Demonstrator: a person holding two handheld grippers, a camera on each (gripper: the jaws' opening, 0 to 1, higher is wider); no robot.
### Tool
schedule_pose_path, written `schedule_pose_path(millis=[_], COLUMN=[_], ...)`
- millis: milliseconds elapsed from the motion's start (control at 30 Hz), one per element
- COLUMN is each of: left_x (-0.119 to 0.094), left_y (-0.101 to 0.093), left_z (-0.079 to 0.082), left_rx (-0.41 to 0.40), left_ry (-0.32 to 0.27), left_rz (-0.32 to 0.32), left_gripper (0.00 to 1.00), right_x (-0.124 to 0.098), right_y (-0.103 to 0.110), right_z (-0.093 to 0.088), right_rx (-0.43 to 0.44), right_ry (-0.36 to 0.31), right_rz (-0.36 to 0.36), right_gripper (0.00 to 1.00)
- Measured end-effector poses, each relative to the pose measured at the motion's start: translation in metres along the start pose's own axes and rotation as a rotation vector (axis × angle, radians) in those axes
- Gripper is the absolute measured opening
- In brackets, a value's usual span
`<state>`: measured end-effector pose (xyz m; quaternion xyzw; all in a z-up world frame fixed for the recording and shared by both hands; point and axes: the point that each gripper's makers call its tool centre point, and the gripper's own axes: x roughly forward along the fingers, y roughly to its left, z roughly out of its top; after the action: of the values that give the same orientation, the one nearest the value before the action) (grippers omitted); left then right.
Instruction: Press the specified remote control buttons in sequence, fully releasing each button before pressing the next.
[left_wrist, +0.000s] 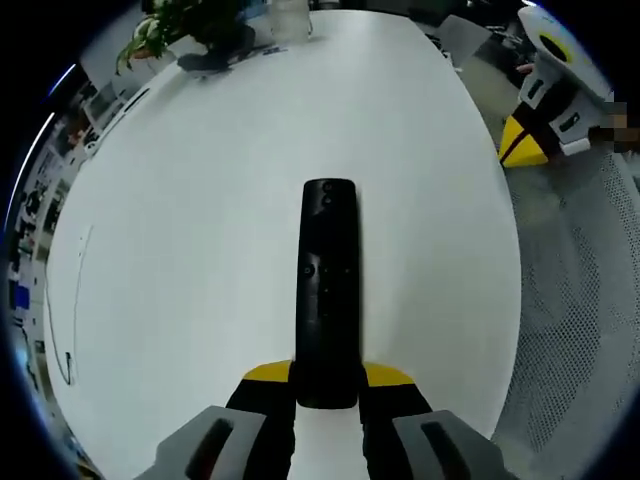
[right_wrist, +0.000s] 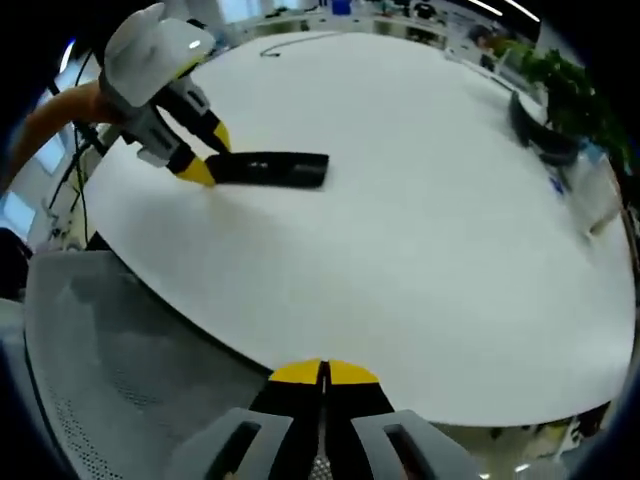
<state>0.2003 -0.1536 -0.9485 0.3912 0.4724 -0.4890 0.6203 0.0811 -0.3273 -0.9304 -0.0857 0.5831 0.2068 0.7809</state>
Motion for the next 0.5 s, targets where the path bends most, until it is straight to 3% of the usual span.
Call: schedule_pose_path(millis=[333, 500], left_x=[-0.001, -0.001], left_y=[-0.022, -0.031], left_z=[-0.002, -0.004], left_rx=[0.014, 0.006], left_ry=[-0.005, -0.023], left_rz=[-0.002, -0.002], left_gripper=[0.23, 0.23], right_x=[0.004, 0.000], right_y=[0.002, 0.004], right_z=[-0.006, -0.002], right_rx=[0.004, 0.041], right_ry=[0.049, 0.025], right_rz=[0.010, 0.040], right_gripper=[0.00, 0.00])
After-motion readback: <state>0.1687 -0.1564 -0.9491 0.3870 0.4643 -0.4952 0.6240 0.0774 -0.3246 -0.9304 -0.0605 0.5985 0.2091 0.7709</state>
